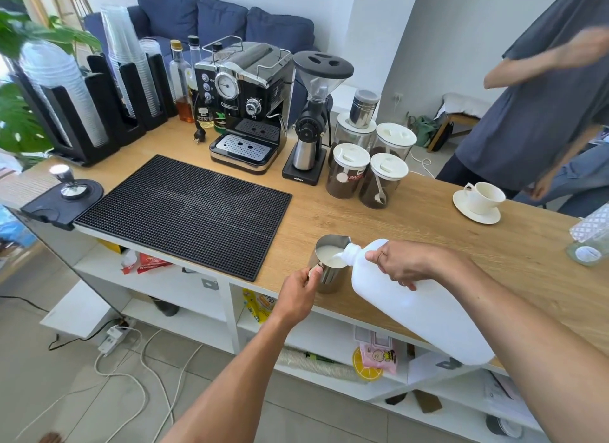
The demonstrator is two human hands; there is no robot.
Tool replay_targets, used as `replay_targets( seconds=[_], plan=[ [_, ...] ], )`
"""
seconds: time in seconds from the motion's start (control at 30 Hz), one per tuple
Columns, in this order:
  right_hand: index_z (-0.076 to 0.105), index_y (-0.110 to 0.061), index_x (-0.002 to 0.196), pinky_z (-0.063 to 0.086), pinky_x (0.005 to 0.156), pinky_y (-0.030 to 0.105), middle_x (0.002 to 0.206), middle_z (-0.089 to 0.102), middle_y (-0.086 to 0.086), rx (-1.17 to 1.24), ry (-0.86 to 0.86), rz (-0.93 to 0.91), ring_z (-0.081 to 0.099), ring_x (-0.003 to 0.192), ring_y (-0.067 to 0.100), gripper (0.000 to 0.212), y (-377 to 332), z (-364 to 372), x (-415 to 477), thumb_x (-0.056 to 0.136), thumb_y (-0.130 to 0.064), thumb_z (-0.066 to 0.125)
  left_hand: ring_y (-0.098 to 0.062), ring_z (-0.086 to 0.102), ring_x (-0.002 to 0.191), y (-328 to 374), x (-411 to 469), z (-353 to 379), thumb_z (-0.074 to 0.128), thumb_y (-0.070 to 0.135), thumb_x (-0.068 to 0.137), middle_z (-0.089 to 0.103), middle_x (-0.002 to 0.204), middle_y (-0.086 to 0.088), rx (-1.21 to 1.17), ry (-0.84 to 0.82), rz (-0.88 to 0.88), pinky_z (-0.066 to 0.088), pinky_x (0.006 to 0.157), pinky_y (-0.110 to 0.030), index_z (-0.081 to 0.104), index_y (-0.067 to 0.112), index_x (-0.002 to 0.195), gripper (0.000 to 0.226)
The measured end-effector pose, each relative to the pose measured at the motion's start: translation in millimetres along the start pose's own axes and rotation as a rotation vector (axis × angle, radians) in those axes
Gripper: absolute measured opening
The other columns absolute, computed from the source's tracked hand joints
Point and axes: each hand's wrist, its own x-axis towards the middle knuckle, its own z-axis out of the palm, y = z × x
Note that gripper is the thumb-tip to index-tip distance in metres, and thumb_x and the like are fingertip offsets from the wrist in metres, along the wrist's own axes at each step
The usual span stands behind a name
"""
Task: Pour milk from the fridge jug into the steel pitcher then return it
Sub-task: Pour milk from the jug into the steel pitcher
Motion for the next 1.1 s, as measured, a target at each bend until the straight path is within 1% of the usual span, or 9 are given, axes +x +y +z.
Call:
replay_targets(
  seconds=[0.13,0.27,0.43,0.57,0.73,0.8,0.87,0.97,1.1],
  plan=[
    [0.03,-0.038,0.065,0.05,0.084,0.038,0.068,0.058,0.007,0.035,0.013,0.033,0.06,0.062,0.025,0.04,1.5,2.3,0.8,0.105,-0.034,0.024,-0.009,0.024,0.056,-3.7,2.0,0.4,0.043,0.037,0.105,0.028,0.059,0.012,0.028,0.014,-0.007,0.022,0.055,-0.032,0.032,0.022,0.066,0.044],
    [0.029,-0.038,0.064,0.05,0.084,0.039,0.063,0.057,0.007,0.073,0.027,0.054,0.06,0.062,0.026,0.041,3.1,4.6,-0.8,0.105,-0.032,0.023,-0.011,0.024,0.057,-4.4,3.1,1.1,0.043,0.036,0.105,0.027,0.059,0.008,0.038,0.01,0.012,0.022,0.056,-0.032,0.032,0.02,0.067,0.043],
    [0.028,-0.039,0.064,0.049,0.083,0.037,0.067,0.058,0.01,0.127,0.042,0.068,0.059,0.062,0.024,0.042,1.7,4.6,-1.7,0.105,-0.033,0.023,-0.009,0.022,0.054,-4.9,3.3,1.2,0.043,0.036,0.105,0.025,0.057,0.011,0.042,0.012,0.014,0.02,0.055,-0.032,0.031,0.019,0.068,0.042],
    [0.029,-0.038,0.065,0.049,0.08,0.035,0.066,0.059,0.009,0.135,0.029,0.077,0.059,0.059,0.023,0.042,-1.2,2.7,-2.8,0.105,-0.029,0.023,-0.009,0.022,0.055,-6.4,3.9,1.4,0.043,0.037,0.104,0.025,0.058,0.01,0.042,0.016,0.01,0.02,0.055,-0.032,0.031,0.02,0.068,0.042],
    [0.03,-0.037,0.067,0.047,0.077,0.034,0.072,0.059,0.011,0.121,-0.004,0.046,0.057,0.06,0.022,0.039,1.2,4.5,-6.5,0.105,-0.036,0.023,-0.007,0.023,0.054,-5.5,3.2,1.1,0.044,0.037,0.104,0.026,0.056,0.015,0.019,0.012,0.001,0.021,0.054,-0.03,0.03,0.022,0.065,0.044],
    [0.035,-0.034,0.068,0.047,0.074,0.033,0.068,0.055,0.009,0.142,-0.021,0.028,0.054,0.057,0.021,0.039,4.0,5.4,-6.6,0.105,-0.034,0.024,-0.007,0.022,0.053,-5.8,3.6,1.1,0.044,0.037,0.104,0.026,0.055,0.015,0.023,0.01,0.005,0.021,0.054,-0.03,0.03,0.022,0.065,0.044],
    [0.043,-0.022,0.071,0.046,0.065,0.03,0.06,0.049,0.005,0.197,-0.037,0.01,0.051,0.051,0.02,0.041,6.4,5.8,-6.9,0.105,-0.039,0.027,-0.007,0.022,0.053,-6.5,4.1,1.3,0.044,0.037,0.104,0.026,0.055,0.015,0.028,0.009,0.007,0.021,0.053,-0.03,0.03,0.022,0.066,0.044],
    [0.045,-0.012,0.075,0.042,0.053,0.026,0.059,0.044,0.003,0.302,-0.05,0.008,0.044,0.047,0.017,0.046,8.2,5.7,-9.3,0.104,-0.044,0.029,-0.007,0.022,0.053,-6.0,4.0,1.5,0.043,0.037,0.105,0.026,0.056,0.014,0.033,0.013,0.002,0.02,0.053,-0.03,0.028,0.022,0.065,0.045],
    [0.043,-0.011,0.077,0.042,0.056,0.026,0.06,0.045,0.002,0.401,-0.041,-0.026,0.045,0.048,0.016,0.046,18.0,9.8,-6.0,0.103,-0.046,0.029,-0.008,0.022,0.054,-5.8,3.5,7.1,0.045,0.035,0.104,0.023,0.055,0.014,0.045,0.063,-0.001,0.019,0.052,-0.028,0.026,0.022,0.064,0.046]
  ],
)
